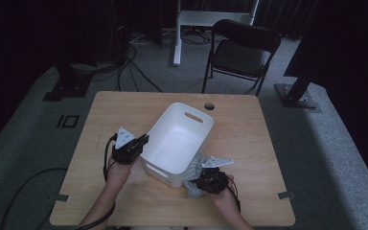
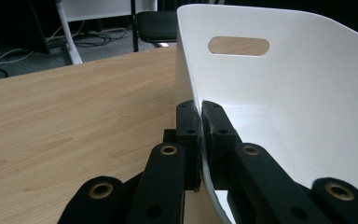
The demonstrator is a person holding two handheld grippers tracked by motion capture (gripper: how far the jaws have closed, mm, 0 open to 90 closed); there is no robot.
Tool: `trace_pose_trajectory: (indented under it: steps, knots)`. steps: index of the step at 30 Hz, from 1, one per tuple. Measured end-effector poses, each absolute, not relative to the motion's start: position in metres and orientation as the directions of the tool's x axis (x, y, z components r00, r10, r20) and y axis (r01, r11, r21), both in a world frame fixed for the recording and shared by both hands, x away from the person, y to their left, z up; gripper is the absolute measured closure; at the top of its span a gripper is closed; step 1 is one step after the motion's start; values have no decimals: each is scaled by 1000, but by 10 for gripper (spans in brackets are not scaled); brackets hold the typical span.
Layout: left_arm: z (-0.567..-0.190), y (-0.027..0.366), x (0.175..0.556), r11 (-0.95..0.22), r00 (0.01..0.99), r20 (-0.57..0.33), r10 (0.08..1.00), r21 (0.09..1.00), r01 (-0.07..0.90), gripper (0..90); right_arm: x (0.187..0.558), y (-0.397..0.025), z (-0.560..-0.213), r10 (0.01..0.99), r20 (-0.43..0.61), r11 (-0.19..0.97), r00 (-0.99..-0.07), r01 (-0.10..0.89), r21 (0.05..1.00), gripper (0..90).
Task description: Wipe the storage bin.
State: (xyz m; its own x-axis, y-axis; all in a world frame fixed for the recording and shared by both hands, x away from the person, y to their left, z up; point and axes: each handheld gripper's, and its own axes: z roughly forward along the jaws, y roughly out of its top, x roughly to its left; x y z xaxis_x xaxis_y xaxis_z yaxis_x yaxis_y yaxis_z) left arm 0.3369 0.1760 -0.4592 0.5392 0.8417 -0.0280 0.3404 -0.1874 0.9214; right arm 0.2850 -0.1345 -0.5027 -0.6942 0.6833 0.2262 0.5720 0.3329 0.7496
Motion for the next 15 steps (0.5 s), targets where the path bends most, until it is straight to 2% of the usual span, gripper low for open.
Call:
trace_pose_trajectory:
  steps: [15]
  knots:
    - [-460,178,339,-180,530,-31,847,922,342,857,304,-133,-532,713,240,357,-659,635,685,765]
